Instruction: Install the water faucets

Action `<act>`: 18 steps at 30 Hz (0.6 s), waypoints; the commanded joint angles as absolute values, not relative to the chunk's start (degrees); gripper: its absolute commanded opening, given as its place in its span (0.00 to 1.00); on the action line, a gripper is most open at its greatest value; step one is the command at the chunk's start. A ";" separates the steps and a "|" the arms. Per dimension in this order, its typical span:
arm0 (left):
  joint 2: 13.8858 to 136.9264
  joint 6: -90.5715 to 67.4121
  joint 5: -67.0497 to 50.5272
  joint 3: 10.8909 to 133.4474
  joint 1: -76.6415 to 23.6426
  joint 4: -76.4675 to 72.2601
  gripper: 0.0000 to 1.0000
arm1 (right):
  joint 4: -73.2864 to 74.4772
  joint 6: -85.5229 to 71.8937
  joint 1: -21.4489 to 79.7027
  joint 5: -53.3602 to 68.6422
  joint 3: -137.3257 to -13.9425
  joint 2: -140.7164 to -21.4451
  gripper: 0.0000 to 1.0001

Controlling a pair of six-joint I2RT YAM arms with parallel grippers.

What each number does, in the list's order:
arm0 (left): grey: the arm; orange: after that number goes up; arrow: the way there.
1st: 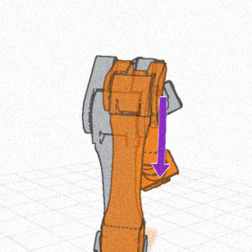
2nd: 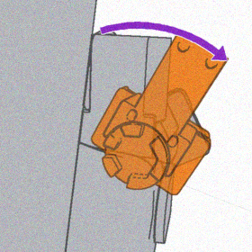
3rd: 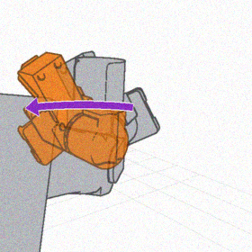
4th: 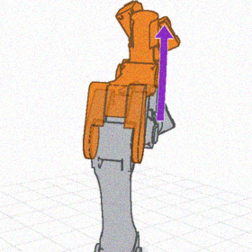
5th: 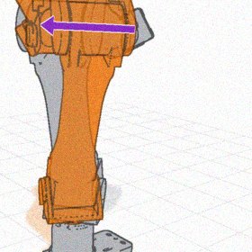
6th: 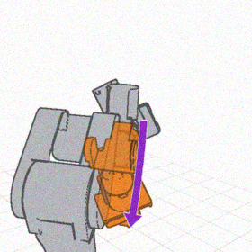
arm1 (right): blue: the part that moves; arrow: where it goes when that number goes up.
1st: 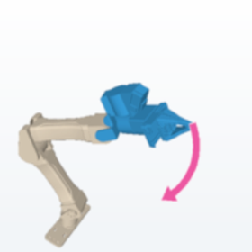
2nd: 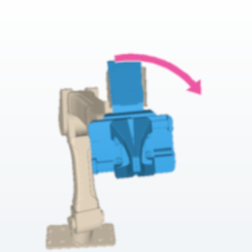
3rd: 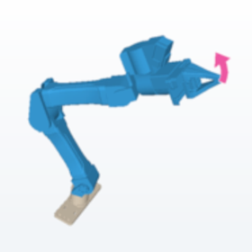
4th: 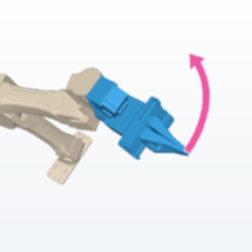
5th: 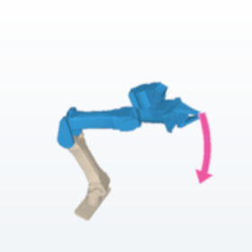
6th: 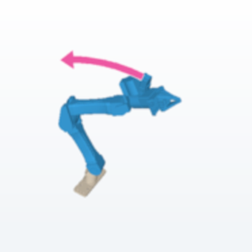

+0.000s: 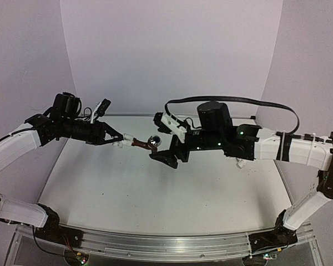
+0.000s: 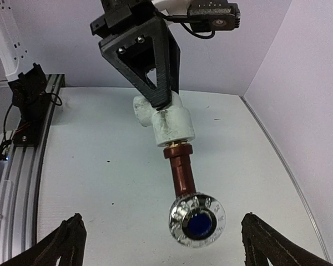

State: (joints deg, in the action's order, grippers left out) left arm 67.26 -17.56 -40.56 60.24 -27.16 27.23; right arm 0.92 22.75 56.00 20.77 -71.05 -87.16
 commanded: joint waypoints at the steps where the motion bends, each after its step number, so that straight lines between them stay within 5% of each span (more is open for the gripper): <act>1: 64.96 -21.53 -43.69 64.82 -26.89 24.85 0.00 | -4.56 23.42 55.64 17.27 -75.94 -92.83 0.95; 6: 64.67 -20.12 -46.51 65.42 -26.94 24.87 0.00 | -5.01 15.17 55.56 16.56 -79.92 -97.06 0.84; 8: 64.43 -18.07 -48.03 64.87 -26.90 24.87 0.00 | -5.01 12.09 54.99 21.31 -80.60 -97.29 0.71; 15: 63.89 -6.99 -52.40 62.72 -26.97 24.96 0.00 | -5.11 -11.04 46.09 56.54 -85.42 -101.42 0.02; 18: 62.80 1.68 -54.64 60.48 -27.10 24.92 0.00 | -6.10 -29.07 43.07 77.35 -92.71 -109.38 0.00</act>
